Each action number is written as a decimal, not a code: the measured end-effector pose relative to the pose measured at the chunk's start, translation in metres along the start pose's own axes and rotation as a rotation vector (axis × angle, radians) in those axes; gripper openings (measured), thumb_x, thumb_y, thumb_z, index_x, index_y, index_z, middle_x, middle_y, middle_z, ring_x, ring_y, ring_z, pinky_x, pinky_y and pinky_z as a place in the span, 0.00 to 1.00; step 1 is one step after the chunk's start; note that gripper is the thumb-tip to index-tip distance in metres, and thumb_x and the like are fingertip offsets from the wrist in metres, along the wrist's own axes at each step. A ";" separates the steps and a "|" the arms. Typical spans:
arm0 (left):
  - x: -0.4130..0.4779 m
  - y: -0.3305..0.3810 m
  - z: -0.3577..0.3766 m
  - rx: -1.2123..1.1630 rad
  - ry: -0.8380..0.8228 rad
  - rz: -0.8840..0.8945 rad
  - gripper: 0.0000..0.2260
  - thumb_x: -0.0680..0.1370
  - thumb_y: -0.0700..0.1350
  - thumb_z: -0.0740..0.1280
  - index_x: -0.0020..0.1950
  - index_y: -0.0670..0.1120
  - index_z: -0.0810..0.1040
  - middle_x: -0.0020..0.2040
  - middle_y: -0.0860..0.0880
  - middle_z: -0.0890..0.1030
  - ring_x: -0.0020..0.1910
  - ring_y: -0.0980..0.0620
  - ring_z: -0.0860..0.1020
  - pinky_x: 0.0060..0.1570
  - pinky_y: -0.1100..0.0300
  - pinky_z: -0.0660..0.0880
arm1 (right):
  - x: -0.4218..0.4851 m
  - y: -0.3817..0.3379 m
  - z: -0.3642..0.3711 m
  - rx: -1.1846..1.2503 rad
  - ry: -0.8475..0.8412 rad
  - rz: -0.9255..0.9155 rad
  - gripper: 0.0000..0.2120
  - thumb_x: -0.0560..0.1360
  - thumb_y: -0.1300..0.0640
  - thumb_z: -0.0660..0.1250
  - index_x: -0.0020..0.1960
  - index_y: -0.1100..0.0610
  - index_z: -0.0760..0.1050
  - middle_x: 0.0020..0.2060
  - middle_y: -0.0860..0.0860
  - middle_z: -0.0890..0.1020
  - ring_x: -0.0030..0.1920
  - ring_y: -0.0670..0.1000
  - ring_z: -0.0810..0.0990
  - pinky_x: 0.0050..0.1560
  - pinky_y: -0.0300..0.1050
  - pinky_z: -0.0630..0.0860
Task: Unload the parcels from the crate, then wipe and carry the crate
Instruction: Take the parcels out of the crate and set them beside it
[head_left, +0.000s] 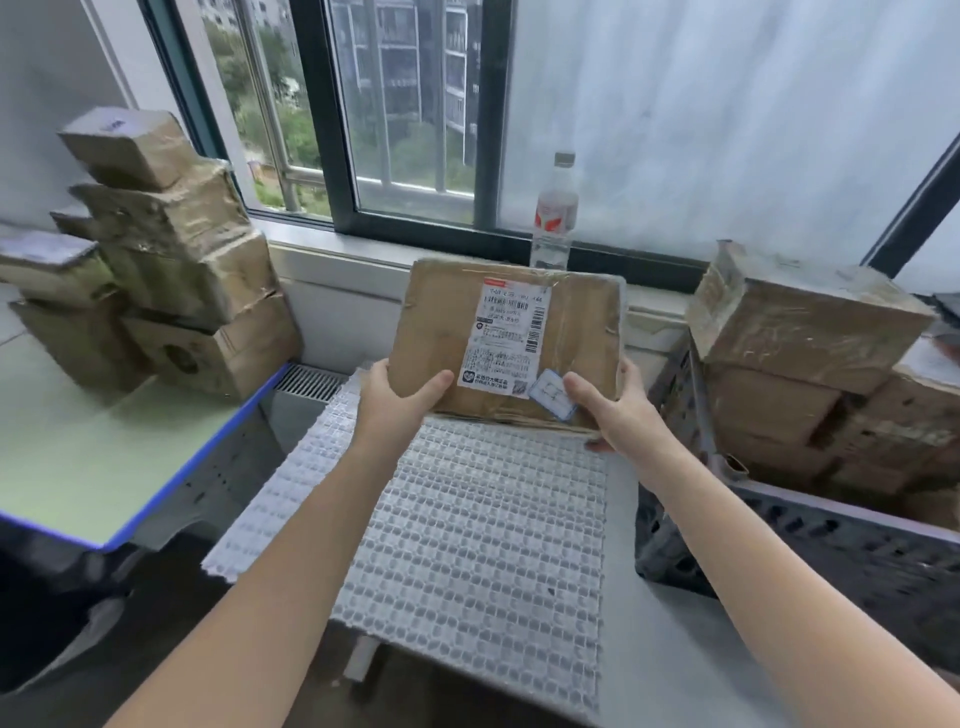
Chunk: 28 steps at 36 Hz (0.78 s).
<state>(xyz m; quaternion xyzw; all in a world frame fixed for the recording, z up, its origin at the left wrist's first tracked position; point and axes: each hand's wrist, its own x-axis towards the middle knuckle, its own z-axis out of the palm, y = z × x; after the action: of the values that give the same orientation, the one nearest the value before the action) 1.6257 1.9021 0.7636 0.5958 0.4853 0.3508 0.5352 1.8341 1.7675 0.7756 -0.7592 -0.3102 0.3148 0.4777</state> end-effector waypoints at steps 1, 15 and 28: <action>0.004 -0.005 -0.001 0.024 -0.008 0.000 0.30 0.73 0.53 0.75 0.70 0.47 0.67 0.58 0.49 0.76 0.56 0.49 0.76 0.50 0.57 0.74 | 0.003 0.003 0.005 -0.018 0.002 0.019 0.45 0.72 0.35 0.69 0.79 0.45 0.48 0.71 0.52 0.70 0.62 0.53 0.76 0.53 0.55 0.81; 0.061 -0.059 -0.004 0.326 -0.011 -0.153 0.36 0.58 0.67 0.75 0.59 0.57 0.66 0.56 0.51 0.77 0.59 0.45 0.74 0.57 0.44 0.76 | 0.081 0.053 0.054 -0.187 -0.222 0.250 0.33 0.74 0.30 0.59 0.72 0.48 0.64 0.58 0.47 0.78 0.54 0.51 0.79 0.51 0.50 0.80; 0.120 -0.097 0.002 0.462 -0.035 -0.233 0.41 0.66 0.55 0.80 0.72 0.45 0.64 0.64 0.46 0.67 0.58 0.46 0.74 0.59 0.49 0.76 | 0.150 0.082 0.109 -0.150 -0.233 0.364 0.26 0.76 0.36 0.63 0.65 0.53 0.70 0.54 0.51 0.79 0.51 0.52 0.81 0.48 0.51 0.83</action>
<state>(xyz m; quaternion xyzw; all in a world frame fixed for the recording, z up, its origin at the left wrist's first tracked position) 1.6417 2.0113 0.6562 0.6485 0.6084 0.1562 0.4300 1.8552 1.9117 0.6349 -0.7946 -0.2437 0.4576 0.3160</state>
